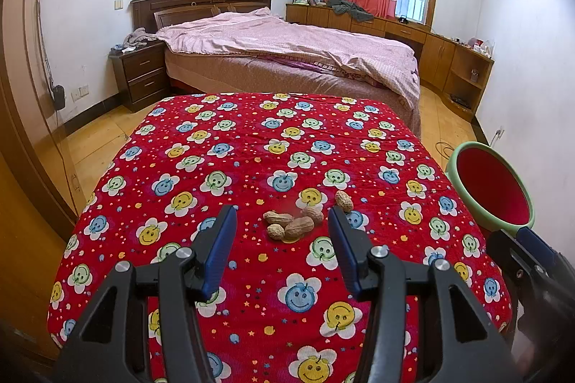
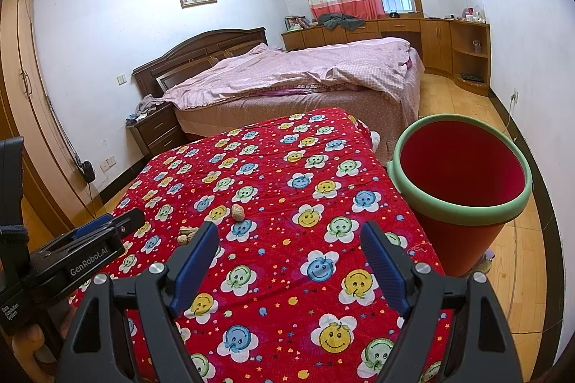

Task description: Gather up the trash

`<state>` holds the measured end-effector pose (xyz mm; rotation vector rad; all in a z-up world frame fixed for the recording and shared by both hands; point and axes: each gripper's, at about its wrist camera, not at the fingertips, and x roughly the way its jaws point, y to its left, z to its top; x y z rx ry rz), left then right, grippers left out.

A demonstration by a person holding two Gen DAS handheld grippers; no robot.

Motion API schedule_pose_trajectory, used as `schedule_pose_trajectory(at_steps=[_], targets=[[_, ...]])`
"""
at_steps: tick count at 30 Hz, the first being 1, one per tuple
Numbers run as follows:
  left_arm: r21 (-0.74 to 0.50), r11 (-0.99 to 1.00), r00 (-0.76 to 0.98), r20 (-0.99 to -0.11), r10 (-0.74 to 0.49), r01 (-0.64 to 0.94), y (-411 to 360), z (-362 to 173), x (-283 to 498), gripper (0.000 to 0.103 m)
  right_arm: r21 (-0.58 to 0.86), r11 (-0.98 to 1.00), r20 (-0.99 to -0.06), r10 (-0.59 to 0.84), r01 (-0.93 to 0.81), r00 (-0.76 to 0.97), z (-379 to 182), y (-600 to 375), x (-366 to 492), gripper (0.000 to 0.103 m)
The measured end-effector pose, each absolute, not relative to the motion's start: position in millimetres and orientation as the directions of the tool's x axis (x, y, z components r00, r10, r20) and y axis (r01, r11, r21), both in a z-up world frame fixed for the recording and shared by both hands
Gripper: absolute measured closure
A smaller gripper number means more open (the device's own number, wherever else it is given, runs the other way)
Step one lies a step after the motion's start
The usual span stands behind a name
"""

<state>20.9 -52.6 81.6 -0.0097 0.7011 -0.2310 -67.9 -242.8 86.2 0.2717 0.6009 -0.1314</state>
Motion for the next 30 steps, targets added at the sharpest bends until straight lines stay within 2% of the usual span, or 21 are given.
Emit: schedule_pose_trajectory(at_steps=[30], targets=[[-0.077, 0.975, 0.741, -0.639, -0.208, 0.207, -51.2, 82.4, 22.2, 0.05, 0.215, 0.956, -0.576, -0.043, 0.202, 0.816, 86.2, -242.4, -68.3, 0.02]])
